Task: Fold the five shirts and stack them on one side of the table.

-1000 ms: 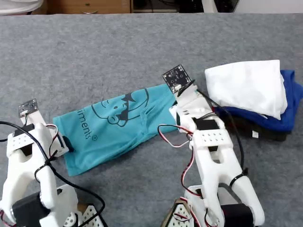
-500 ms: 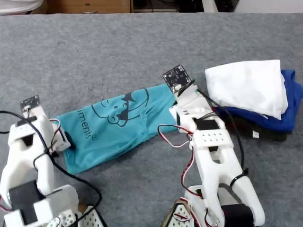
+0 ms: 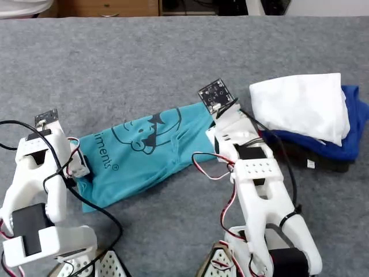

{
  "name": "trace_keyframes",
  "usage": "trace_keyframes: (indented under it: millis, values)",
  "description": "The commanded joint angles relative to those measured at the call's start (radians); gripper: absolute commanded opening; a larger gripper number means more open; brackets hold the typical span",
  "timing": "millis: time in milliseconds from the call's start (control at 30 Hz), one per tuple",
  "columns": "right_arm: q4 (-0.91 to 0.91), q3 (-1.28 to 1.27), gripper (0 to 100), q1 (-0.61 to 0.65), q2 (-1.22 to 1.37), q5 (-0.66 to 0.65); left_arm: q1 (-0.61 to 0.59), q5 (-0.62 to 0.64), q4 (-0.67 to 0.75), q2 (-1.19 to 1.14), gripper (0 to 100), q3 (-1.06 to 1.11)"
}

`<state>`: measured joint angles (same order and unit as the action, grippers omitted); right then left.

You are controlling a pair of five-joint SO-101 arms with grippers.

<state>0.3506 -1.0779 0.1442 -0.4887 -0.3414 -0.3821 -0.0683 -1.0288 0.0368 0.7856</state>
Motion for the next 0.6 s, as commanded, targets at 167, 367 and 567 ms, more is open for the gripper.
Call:
trace_keyframes:
  millis: [167,367,567]
  values:
    - [-0.021,0.005,0.5,-0.002,-0.002,0.008,0.069,0.002,0.008,-0.025,12,0.002]
    - [-0.021,0.005,0.5,-0.002,-0.002,0.008,0.08,-0.017,0.0,-0.025,5,0.003]
    - [-0.023,0.002,0.5,-0.002,-0.002,0.008,0.072,-0.021,0.003,-0.025,3,-0.006]
